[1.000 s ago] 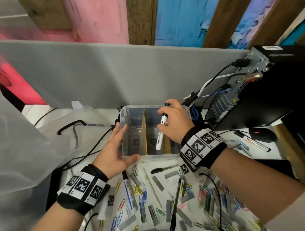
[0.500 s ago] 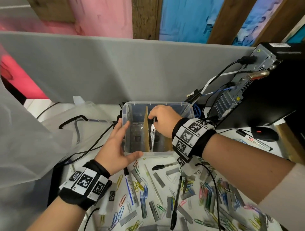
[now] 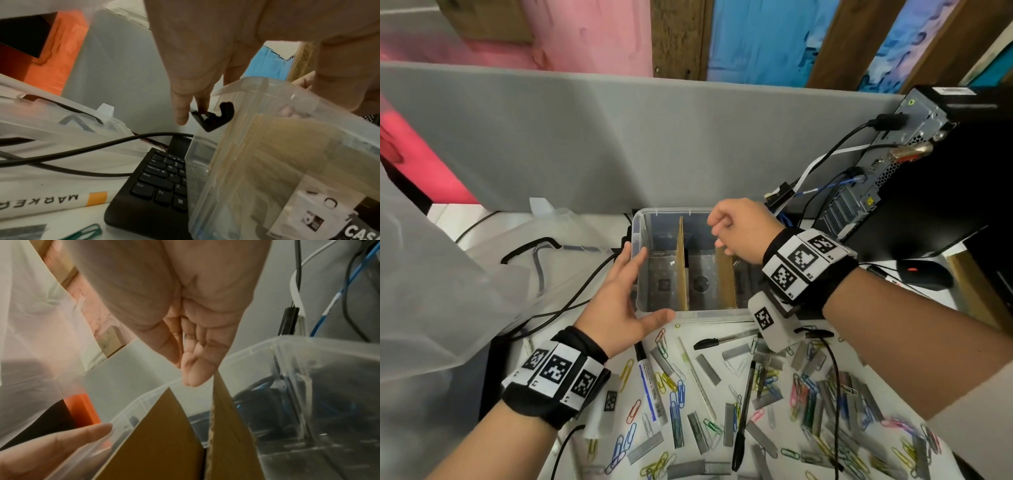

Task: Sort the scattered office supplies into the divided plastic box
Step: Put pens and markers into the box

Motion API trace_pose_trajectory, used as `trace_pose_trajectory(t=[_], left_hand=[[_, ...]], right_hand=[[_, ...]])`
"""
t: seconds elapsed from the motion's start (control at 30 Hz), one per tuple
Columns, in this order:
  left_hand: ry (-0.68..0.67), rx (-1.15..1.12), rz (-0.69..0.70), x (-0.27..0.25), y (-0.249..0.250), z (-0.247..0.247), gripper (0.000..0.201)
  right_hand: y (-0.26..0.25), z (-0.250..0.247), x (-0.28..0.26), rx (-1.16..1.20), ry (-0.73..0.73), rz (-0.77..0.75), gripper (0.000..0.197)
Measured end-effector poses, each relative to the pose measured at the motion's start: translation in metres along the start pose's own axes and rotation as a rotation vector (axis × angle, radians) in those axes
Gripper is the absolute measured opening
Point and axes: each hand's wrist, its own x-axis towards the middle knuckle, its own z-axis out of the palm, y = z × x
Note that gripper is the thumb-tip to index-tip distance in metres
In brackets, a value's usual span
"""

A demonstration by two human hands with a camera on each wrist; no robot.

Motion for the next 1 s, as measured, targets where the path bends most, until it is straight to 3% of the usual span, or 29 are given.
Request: trace_pose_trajectory(t=[0.1, 0.23, 0.37, 0.53, 0.73, 1.0], left_hand=[[-0.002, 0.018, -0.015, 0.0, 0.0, -0.001, 0.109], [-0.006, 0.028, -0.017, 0.0, 0.0, -0.001, 0.109], [-0.013, 0.019, -0.024, -0.001, 0.001, -0.002, 0.108], [-0.014, 0.026, -0.031, -0.001, 0.002, -0.002, 0.108], [0.02, -0.014, -0.049, -0.003, 0.0, 0.001, 0.104], [0.078, 0.089, -0.049, -0.007, 0.01, 0.004, 0.096]], right_hand=[[0.012, -0.009, -0.006, 0.003, 0.051, 0.015, 0.021], [0.02, -0.014, -0.015, 0.006, -0.027, 0.104, 0.019], [0.026, -0.02, -0.014, -0.138, -0.085, 0.127, 0.022], [0.037, -0.029, -0.024, -0.197, 0.005, 0.08, 0.024], [0.065, -0.027, -0.059, -0.132, 0.233, 0.087, 0.012], [0.085, 0.006, -0.091, 0.128, 0.265, 0.212, 0.033]])
